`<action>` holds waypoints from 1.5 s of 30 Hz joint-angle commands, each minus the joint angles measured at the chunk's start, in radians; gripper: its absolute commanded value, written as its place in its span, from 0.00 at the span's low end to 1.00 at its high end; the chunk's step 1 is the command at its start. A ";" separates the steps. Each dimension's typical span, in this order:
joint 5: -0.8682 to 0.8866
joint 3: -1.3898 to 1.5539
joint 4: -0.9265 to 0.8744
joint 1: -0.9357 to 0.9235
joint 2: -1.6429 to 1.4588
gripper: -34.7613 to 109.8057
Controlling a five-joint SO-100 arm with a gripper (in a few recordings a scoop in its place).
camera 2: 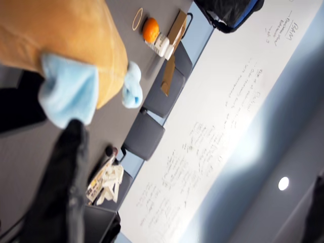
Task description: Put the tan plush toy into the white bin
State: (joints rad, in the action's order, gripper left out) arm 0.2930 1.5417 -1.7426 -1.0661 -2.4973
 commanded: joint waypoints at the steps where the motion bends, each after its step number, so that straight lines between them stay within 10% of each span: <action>1: 0.084 -0.060 0.000 -0.132 -0.018 0.68; 45: 0.330 0.009 0.008 -0.433 0.106 0.68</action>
State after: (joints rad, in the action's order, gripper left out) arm 0.6167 1.5509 -1.7426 -1.4864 -2.4037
